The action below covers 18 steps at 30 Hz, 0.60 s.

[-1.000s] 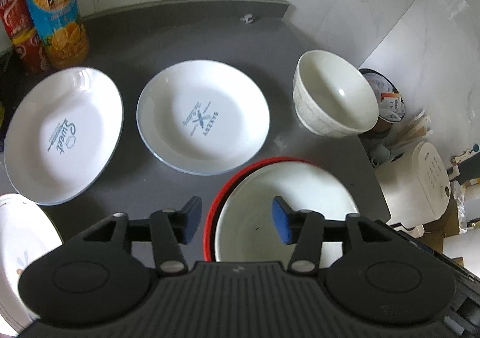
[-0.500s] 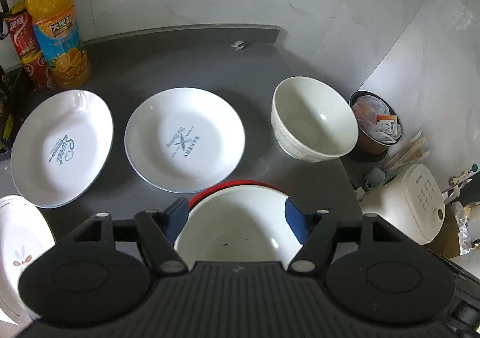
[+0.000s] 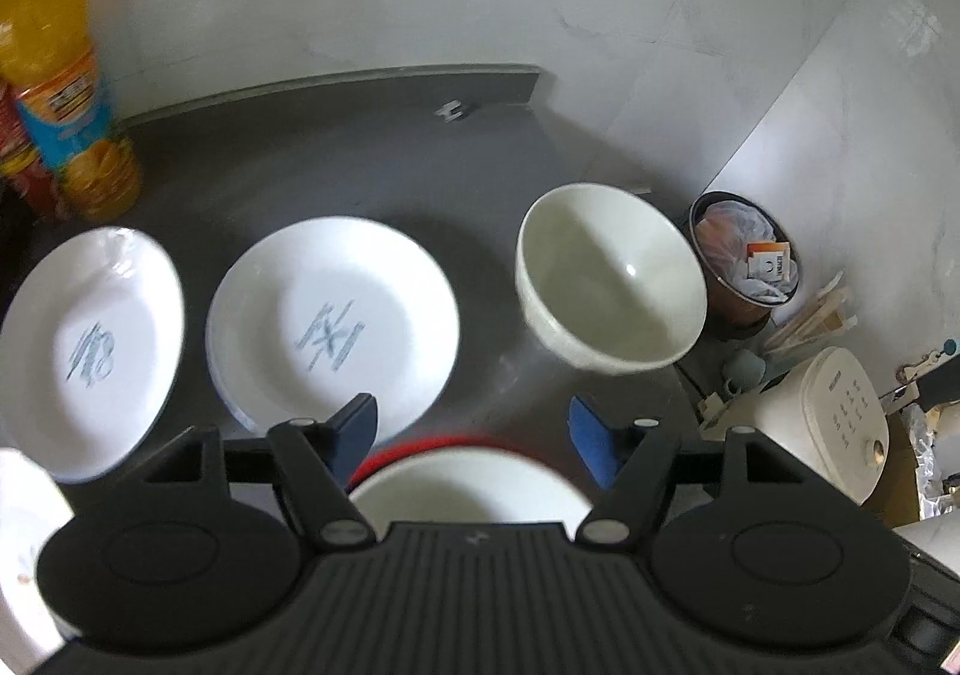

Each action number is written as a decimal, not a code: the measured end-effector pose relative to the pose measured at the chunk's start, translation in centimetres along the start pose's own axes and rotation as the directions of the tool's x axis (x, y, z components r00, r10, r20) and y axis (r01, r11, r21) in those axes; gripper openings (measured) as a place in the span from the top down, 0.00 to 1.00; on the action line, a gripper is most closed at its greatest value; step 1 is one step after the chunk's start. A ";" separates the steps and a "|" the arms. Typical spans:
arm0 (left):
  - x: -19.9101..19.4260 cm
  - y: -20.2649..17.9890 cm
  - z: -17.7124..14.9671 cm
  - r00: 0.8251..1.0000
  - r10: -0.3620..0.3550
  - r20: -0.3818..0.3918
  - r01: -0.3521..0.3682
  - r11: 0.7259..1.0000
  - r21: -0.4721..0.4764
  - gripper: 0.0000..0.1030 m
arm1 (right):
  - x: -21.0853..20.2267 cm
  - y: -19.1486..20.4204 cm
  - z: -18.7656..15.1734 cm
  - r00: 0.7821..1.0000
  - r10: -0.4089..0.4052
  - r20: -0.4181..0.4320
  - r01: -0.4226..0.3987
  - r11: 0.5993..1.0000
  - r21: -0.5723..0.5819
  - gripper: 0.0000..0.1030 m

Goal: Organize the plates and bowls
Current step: 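Move the right tool to the rim of the smaller white bowl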

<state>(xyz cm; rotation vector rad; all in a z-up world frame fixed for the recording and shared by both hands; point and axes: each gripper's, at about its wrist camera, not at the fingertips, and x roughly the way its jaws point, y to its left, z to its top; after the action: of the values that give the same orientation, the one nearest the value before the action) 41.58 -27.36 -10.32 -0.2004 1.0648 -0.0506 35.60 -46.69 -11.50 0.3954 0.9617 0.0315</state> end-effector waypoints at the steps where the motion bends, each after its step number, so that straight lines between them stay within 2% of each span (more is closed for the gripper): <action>1: 0.4 -0.1 0.4 1.000 -0.005 0.000 0.005 1.000 -0.004 0.33 | 0.4 -0.1 0.4 1.000 -0.001 -0.002 0.001 1.000 0.005 0.21; 7: 3.3 -0.9 3.2 1.000 -0.013 -0.010 0.013 1.000 0.012 0.33 | 3.2 -1.0 2.5 0.999 -0.025 -0.022 0.025 0.999 0.030 0.27; 12: 6.3 -1.4 5.4 0.998 -0.037 -0.044 0.038 0.999 0.021 0.34 | 5.8 -1.5 3.9 0.998 -0.038 -0.042 0.041 0.998 0.056 0.29; 18: 9.8 -2.1 7.5 0.996 -0.038 -0.083 0.042 0.998 0.048 0.38 | 8.8 -2.3 5.3 0.996 -0.057 -0.071 0.063 0.994 0.088 0.36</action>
<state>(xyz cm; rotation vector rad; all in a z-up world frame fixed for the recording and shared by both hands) 53.04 -29.72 -14.86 -0.1760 1.1398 -0.1221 44.62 -48.74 -16.57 0.4509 1.0447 -0.0541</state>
